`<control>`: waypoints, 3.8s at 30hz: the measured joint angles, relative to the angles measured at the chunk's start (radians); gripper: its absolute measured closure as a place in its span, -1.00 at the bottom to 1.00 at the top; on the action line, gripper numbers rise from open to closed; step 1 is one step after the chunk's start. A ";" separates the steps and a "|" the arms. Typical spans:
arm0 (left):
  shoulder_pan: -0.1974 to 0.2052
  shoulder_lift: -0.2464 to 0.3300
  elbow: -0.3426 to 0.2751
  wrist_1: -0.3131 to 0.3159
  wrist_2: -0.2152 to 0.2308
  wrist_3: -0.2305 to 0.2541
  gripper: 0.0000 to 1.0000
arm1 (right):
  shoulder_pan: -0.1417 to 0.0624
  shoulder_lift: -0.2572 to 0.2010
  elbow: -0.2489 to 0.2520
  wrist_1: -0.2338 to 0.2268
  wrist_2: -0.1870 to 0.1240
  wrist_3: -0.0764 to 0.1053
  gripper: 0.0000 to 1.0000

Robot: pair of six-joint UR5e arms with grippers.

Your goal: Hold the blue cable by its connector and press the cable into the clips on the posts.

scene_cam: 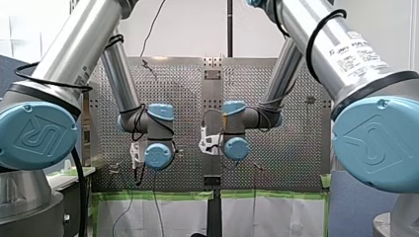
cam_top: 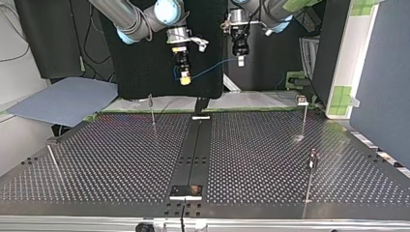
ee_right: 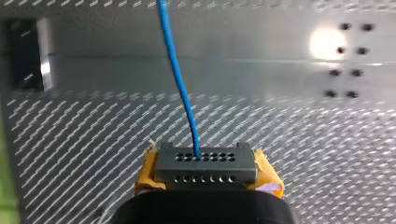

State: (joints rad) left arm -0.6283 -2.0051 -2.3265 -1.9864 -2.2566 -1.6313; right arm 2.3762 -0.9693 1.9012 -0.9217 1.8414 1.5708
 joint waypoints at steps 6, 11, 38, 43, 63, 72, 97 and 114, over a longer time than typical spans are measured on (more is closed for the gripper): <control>0.010 0.050 0.010 -0.050 -0.042 0.018 1.00 | -0.008 -0.051 -0.051 0.051 -0.037 0.005 1.00; 0.014 0.091 0.040 -0.091 -0.051 0.018 1.00 | -0.011 -0.091 -0.091 0.092 -0.069 0.005 1.00; 0.072 0.330 0.248 -0.330 -0.119 -0.072 1.00 | -0.038 -0.263 -0.242 0.332 -0.236 0.030 1.00; 0.094 0.377 0.249 -0.377 -0.145 -0.077 1.00 | -0.039 -0.260 -0.244 0.374 -0.251 0.041 1.00; 0.239 0.550 0.266 -0.550 -0.044 -0.103 1.00 | -0.014 -0.233 -0.376 0.437 -0.322 0.045 1.00; 0.323 0.575 0.309 -0.633 0.039 -0.119 1.00 | 0.000 -0.229 -0.450 0.458 -0.326 0.047 1.00; 0.482 0.522 0.482 -0.731 0.165 -0.175 1.00 | 0.036 -0.202 -0.577 0.492 -0.325 0.085 1.00; 0.563 0.517 0.490 -0.731 0.293 -0.187 1.00 | 0.035 -0.131 -0.679 0.520 -0.325 0.097 1.00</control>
State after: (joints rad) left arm -0.0655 -1.4878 -1.8366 -2.7170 -1.9639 -1.8180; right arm 2.4107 -1.1008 1.2223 -0.4021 1.5161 1.6680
